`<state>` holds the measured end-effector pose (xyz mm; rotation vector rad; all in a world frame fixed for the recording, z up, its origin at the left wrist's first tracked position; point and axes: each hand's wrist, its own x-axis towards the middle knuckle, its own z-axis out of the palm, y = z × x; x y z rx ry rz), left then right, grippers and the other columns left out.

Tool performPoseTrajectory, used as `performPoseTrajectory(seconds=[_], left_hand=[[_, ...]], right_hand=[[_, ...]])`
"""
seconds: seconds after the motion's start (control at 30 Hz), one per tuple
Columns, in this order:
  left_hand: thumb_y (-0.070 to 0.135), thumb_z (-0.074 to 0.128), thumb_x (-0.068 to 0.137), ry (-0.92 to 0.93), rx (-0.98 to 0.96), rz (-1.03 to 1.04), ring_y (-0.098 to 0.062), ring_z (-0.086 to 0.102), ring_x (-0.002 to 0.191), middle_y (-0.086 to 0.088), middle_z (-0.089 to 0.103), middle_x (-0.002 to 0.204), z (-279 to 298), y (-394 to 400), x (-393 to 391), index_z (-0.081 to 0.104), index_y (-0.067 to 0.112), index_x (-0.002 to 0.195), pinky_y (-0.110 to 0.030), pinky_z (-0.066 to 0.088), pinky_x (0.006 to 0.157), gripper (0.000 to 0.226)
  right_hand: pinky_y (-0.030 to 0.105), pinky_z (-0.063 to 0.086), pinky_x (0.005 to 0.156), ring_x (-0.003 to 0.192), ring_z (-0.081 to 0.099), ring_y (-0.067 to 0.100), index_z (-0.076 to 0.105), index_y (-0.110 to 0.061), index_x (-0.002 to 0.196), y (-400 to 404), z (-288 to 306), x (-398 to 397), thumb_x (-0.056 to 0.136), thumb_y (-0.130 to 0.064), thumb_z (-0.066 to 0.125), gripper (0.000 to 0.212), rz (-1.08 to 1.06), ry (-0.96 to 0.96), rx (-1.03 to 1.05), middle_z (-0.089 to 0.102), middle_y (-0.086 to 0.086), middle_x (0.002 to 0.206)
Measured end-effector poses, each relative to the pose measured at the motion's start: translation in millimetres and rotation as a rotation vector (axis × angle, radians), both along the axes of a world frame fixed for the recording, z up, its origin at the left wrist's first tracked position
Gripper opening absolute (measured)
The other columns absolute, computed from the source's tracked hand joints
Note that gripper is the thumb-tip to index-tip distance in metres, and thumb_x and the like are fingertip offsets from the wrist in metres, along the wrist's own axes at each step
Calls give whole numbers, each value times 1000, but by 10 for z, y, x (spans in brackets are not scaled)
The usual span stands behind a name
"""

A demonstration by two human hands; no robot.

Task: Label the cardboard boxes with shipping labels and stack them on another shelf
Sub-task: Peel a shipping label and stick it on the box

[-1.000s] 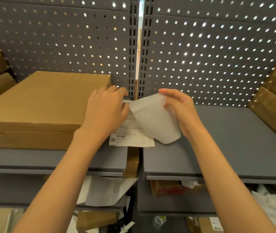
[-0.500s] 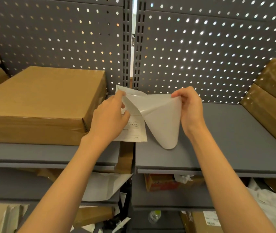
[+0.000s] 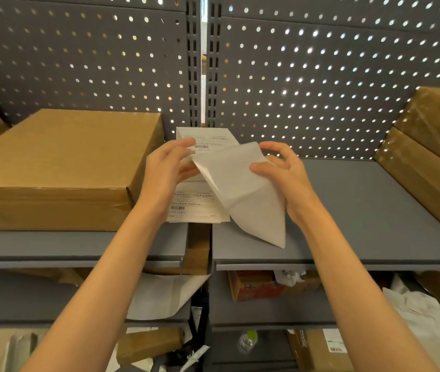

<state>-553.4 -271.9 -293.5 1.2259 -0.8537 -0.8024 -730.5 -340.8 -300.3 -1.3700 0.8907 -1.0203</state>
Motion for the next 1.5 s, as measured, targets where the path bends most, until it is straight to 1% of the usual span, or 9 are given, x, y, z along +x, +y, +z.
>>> performPoseTrajectory(seconds=[0.13,0.47,0.63,0.87,1.03,1.1,1.23,1.37,1.5], left_hand=[[0,61,86,-96,-56,11,-6,66,95,1,65,111,43,49,29,58,12,120,-18,54,76,36],[-4,65,81,-140,-143,16,-4,68,90,-1,63,114,156,114,115,54,11,125,-17,53,76,48],[-7,66,79,-168,-163,-36,-5,67,83,-1,63,112,176,138,134,55,10,124,-17,52,76,49],[-4,71,75,-250,-155,-56,-12,62,84,-7,64,116,163,183,202,57,13,121,-27,54,85,52],[3,70,78,-267,-175,-44,-5,54,70,-9,65,112,160,199,224,61,15,118,-24,54,82,42],[4,69,80,-278,-182,-31,-4,56,70,-13,64,113,152,191,230,61,17,115,-19,53,78,38],[2,66,82,-297,-188,-22,-7,64,74,-15,64,111,130,154,212,60,12,115,-20,54,72,34],[0,66,83,-291,-201,-38,-5,67,75,-13,65,107,90,125,194,60,9,115,-17,53,71,34],[-2,67,81,-318,-216,-72,-7,68,87,-15,65,111,68,117,181,60,10,114,-17,52,79,36]], right_hand=[[25,54,67,85,70,14,46,-28,131,24,44,7,82,-14,69,56,58,17,61,69,-2,107],[19,54,72,79,68,3,62,-22,107,-26,138,93,78,-5,73,36,9,197,-240,72,-7,89],[31,52,84,89,65,15,68,-11,95,-88,128,186,75,-6,74,21,-68,303,-374,70,1,94],[28,41,68,69,45,8,72,-15,82,-103,90,274,76,-17,72,6,-163,329,-471,56,-3,71],[24,29,56,56,32,9,59,4,79,-88,98,324,82,-15,67,21,-140,303,-471,36,3,59],[22,40,62,60,50,11,63,0,92,-52,114,345,86,-9,61,11,-117,257,-413,55,3,68],[22,48,68,81,71,18,51,-15,120,36,176,375,90,-7,48,32,31,7,-73,71,4,89],[32,51,82,93,70,29,58,-15,104,153,293,337,92,-41,44,31,124,-161,114,72,10,80],[40,52,91,88,72,25,36,-36,130,216,347,346,83,-61,49,55,129,-41,94,74,9,88]])
